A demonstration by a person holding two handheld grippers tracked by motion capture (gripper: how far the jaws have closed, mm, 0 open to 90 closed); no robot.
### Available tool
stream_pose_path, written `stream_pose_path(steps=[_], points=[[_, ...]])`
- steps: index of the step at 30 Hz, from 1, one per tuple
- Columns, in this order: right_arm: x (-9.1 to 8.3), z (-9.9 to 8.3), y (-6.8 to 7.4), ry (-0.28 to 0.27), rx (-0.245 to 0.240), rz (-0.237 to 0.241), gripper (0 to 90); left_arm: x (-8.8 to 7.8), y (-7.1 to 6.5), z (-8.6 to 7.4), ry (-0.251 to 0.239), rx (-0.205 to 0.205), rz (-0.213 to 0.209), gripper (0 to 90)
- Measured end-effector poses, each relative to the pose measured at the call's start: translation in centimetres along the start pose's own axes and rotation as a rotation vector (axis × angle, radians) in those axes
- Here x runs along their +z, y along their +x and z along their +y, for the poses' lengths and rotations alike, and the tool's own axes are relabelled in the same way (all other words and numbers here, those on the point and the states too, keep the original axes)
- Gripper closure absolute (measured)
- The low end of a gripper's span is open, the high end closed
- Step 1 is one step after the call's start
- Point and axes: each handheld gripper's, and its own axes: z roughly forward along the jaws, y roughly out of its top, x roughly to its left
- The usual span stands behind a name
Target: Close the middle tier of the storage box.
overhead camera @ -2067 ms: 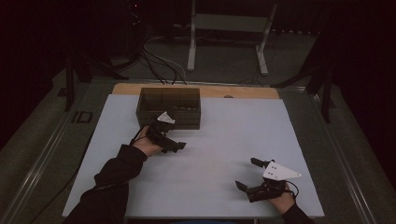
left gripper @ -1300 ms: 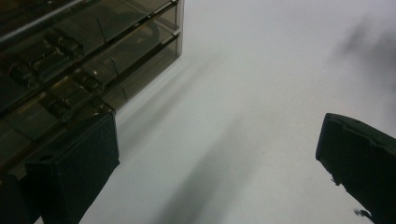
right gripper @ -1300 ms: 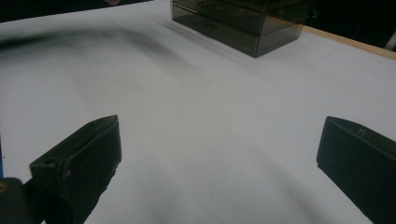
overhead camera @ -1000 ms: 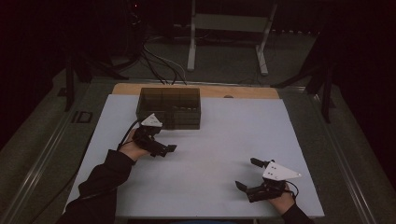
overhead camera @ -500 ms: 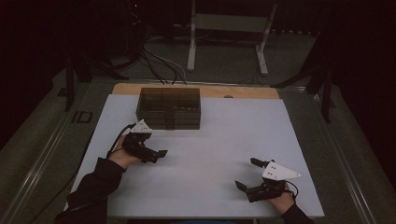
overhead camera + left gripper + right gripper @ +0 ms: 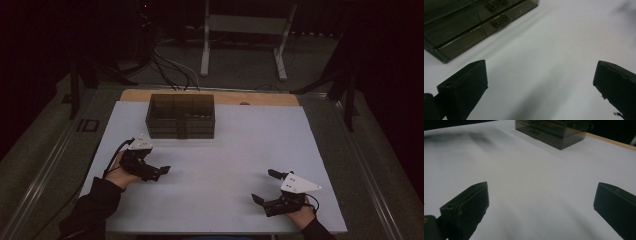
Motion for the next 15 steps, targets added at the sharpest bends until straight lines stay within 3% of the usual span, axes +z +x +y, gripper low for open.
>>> stream_pose_path(steps=[8, 15], points=[[0.0, 0.0, 0.0, 0.002, 0.003, 0.000, 0.0, -0.2, -0.2, -1.4, -0.010, -0.025, 0.000, 0.9], [0.1, 0.0, 0.0, 0.004, 0.003, 0.002, 0.0, -0.4, -0.3, -2.8, -0.024, -0.021, 0.022, 0.9]])
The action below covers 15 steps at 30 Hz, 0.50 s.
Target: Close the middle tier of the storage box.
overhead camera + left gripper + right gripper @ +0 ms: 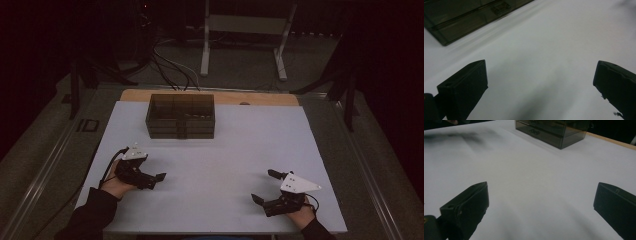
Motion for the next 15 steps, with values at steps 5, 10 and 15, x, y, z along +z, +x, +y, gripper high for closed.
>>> stream_pose_path(steps=[5, 10, 15], points=[[0.0, 0.0, 0.0, -0.002, 0.001, -0.002, 0.0, -0.2, 0.0, -1.0, -0.021, -0.006, 0.043, 1.0], [-0.1, 0.0, 0.0, -0.002, 0.002, 0.000, 0.0, -0.2, -0.4, -2.5, -0.013, -0.011, 0.084, 1.0], [0.0, 0.0, 0.0, -0.002, 0.001, 0.000, 0.0, -0.5, -0.7, -3.7, -0.032, -0.022, 0.049, 1.0]])
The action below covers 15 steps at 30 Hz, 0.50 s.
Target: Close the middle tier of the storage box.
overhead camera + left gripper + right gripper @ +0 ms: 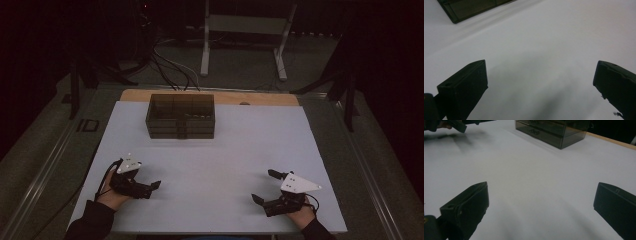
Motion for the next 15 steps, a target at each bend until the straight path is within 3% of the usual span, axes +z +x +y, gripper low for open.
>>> stream_pose_path(steps=[6, 12, 15], points=[[0.0, 0.0, 0.0, 0.005, 0.003, 0.002, 0.0, -0.2, -0.5, -1.4, 0.014, 0.011, 0.020, 1.0], [0.0, 0.0, 0.0, 0.006, 0.001, 0.003, 0.0, -0.4, -0.4, -2.4, 0.001, -0.010, 0.061, 1.0], [0.0, 0.0, 0.0, 0.006, -0.001, 0.005, 0.0, -0.2, -0.1, -2.3, -0.015, -0.020, 0.057, 1.0]])
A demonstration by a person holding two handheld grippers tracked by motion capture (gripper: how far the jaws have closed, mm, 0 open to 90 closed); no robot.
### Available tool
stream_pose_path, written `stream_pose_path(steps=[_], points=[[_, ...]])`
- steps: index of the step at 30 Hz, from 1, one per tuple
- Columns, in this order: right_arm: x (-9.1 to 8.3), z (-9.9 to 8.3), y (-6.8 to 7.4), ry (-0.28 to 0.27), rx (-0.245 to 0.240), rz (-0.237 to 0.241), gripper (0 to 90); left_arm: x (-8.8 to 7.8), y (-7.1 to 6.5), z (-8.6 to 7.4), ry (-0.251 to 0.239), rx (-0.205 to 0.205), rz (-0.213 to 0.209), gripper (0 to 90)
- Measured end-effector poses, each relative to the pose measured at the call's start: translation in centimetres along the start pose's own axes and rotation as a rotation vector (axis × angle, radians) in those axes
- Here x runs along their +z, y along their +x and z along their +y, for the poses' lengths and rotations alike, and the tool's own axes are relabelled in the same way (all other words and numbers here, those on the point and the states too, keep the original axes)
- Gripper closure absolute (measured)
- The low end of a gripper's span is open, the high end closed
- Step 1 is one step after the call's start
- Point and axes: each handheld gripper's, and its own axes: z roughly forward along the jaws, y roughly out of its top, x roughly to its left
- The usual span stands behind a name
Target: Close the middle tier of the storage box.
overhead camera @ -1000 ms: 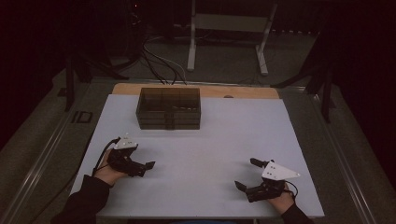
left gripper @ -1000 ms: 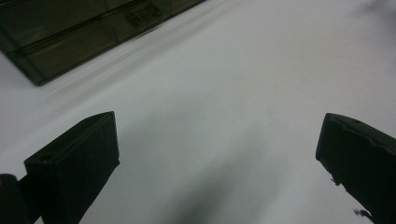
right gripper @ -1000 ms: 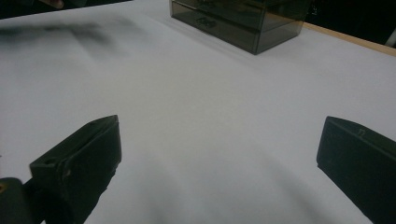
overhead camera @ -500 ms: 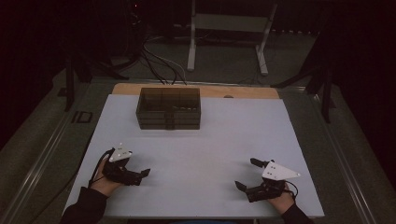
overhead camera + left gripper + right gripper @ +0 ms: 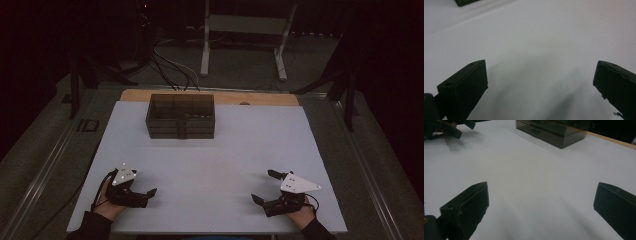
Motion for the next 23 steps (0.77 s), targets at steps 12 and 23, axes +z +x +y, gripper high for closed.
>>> stream_pose_path(steps=[12, 23], points=[[0.04, -0.02, -0.05, 0.005, 0.002, -0.002, 0.0, 0.26, -0.38, 0.35, -0.014, 0.018, 0.010, 1.0], [0.08, -0.04, -0.07, 0.008, 0.001, -0.003, 0.0, 0.41, -0.33, 0.28, -0.002, 0.018, 0.020, 1.0]])
